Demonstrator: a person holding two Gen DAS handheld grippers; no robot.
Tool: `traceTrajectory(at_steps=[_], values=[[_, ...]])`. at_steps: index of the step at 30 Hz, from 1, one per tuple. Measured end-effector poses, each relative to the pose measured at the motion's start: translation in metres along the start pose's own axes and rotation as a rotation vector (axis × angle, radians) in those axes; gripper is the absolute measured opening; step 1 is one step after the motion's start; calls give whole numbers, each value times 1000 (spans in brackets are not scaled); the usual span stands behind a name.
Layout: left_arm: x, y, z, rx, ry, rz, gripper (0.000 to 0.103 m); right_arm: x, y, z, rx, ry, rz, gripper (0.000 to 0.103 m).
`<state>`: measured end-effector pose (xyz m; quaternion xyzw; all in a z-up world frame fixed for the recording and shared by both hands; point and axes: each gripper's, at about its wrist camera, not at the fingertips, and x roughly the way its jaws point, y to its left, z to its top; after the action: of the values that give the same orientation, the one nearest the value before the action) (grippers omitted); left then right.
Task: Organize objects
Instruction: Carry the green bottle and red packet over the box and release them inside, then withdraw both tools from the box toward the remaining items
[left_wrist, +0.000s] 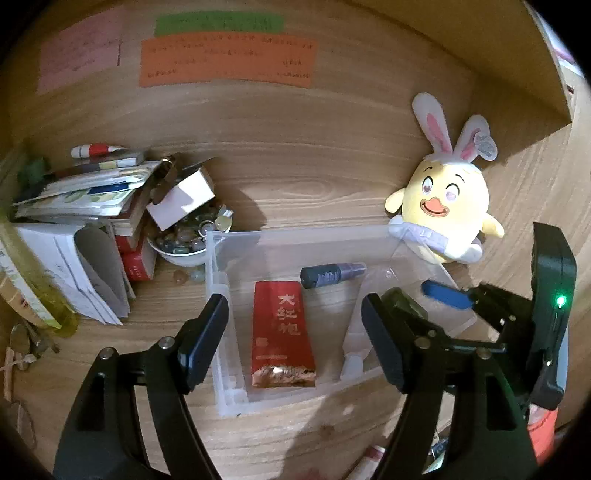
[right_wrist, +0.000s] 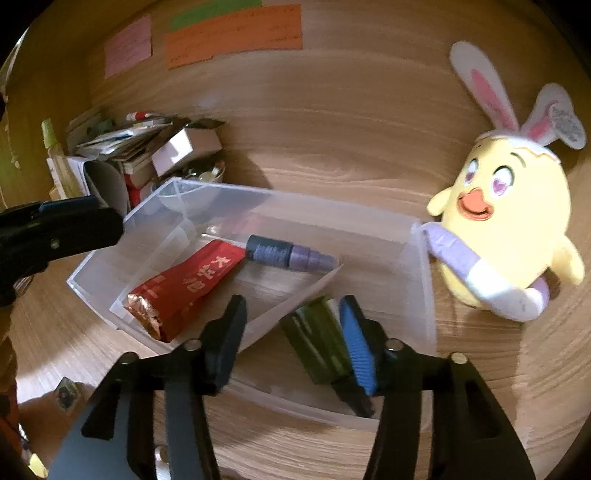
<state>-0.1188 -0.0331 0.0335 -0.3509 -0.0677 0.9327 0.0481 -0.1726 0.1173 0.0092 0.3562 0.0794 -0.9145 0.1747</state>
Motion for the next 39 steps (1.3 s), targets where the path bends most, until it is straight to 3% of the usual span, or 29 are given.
traceTrajectory(at_steps=[4,7,11,14,20,31,39], values=[[-9,1,-4,3,-11,8,78,-14,0,2,-13,-37,-62,74],[-17,2,-7,4,-24,19,83,-26,0,3,-25,-68,-101,82],[-26,2,-13,9,-33,24,85,-43,-2,4,-30,-97,-122,84],[-32,2,-20,11,-38,30,93,-55,-4,1,-23,-113,-119,87],[-39,5,-34,2,-16,27,94,-75,-6,-10,-2,-130,-93,98],[-49,4,-72,22,11,80,94,-92,6,-35,-15,-127,-85,101],[-47,16,-104,-27,75,63,94,-76,7,-68,-13,-37,-113,101]])
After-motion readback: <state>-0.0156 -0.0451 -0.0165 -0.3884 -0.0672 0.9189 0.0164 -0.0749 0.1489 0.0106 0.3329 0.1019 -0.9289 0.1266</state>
